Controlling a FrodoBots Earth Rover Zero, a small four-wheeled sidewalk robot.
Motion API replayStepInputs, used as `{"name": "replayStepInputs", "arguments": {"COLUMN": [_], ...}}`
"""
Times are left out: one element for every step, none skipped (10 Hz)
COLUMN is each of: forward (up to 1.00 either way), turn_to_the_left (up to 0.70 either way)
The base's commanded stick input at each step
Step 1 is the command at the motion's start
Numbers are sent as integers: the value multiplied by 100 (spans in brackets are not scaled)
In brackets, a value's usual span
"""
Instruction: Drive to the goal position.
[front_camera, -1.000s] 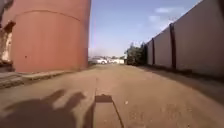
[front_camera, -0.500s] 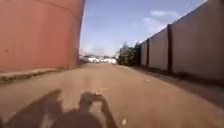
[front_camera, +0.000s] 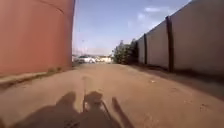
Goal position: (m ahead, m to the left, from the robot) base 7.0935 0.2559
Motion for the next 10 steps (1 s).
{"name": "replayStepInputs", "arguments": {"forward": [100, 100, 100, 100, 100, 100, 100, 100, 100, 100], "turn_to_the_left": [0, 0, 0, 0, 0, 0, 0, 0, 0, 0]}}
